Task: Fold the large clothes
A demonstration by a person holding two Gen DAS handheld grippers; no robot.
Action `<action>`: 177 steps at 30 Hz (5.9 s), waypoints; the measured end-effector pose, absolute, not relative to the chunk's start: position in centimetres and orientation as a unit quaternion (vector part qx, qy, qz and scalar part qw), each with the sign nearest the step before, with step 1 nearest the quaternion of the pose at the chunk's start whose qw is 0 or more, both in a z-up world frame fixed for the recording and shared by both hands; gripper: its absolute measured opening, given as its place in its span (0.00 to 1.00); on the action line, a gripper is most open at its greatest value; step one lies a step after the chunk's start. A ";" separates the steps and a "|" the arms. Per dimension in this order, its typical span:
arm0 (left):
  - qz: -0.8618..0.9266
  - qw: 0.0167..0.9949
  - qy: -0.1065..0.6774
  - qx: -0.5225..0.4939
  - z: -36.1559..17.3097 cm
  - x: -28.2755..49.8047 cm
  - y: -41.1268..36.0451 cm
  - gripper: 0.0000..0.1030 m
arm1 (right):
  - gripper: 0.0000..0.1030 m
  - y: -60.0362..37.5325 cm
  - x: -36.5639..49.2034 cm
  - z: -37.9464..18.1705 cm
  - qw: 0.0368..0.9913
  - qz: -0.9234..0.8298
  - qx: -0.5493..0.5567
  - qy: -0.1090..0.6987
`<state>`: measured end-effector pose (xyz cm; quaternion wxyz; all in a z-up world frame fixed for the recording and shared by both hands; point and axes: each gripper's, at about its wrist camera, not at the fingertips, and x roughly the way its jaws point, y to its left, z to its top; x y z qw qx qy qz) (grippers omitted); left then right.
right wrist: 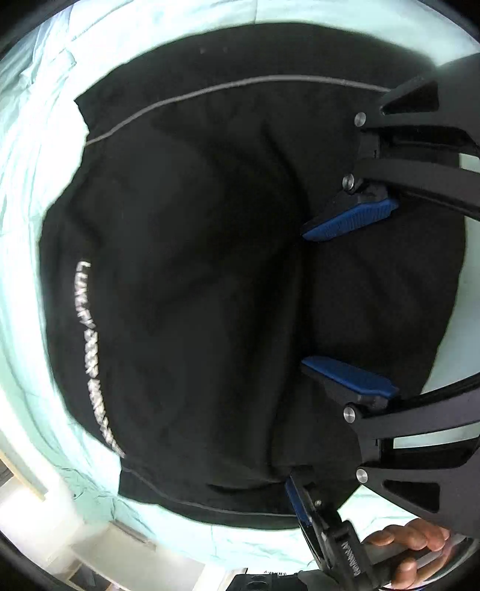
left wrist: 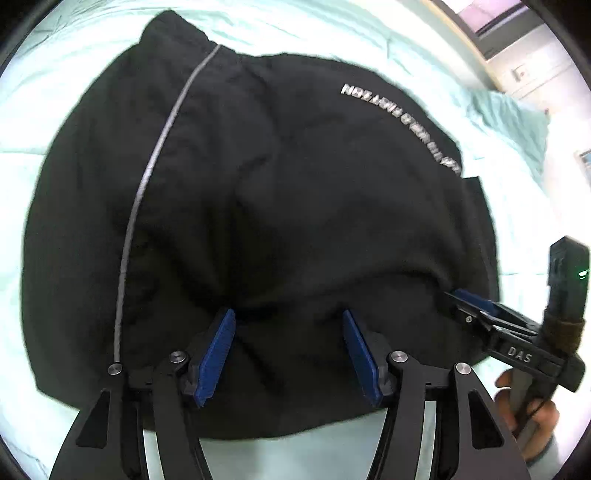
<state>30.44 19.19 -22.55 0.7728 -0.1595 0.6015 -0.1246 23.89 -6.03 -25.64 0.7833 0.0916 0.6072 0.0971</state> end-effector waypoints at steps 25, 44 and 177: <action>-0.040 0.798 0.561 -0.217 -18.3 30.2 36.7 0.75 | 0.78 -21.4 23.9 -22.7 0.812 -0.025 0.139 0.566; -0.133 0.712 0.618 -0.304 -28.4 37.2 39.1 0.85 | 0.89 -25.9 30.1 -31.7 0.763 0.061 0.235 0.599; -0.117 0.879 0.462 0.033 0.7 5.7 21.5 0.75 | 0.83 -8.4 17.0 -16.4 0.835 -0.010 0.080 0.544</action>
